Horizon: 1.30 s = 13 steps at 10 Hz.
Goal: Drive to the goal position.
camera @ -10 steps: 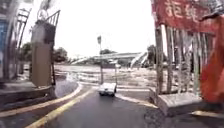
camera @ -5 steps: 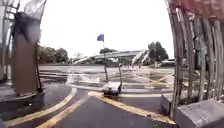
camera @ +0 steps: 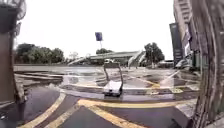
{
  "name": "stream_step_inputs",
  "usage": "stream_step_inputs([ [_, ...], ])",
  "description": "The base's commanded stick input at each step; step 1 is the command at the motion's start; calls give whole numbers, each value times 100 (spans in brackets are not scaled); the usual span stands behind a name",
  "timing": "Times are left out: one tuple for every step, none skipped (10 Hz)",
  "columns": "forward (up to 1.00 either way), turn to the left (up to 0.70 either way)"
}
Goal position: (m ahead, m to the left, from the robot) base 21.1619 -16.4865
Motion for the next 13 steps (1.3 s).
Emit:
stream_step_inputs([
  [69,0],
  [69,1],
  [69,1],
  [69,1],
  [69,1],
  [69,1],
  [69,1],
  [69,1],
  [69,1],
  [69,1],
  [69,1],
  [69,1],
  [69,1],
])
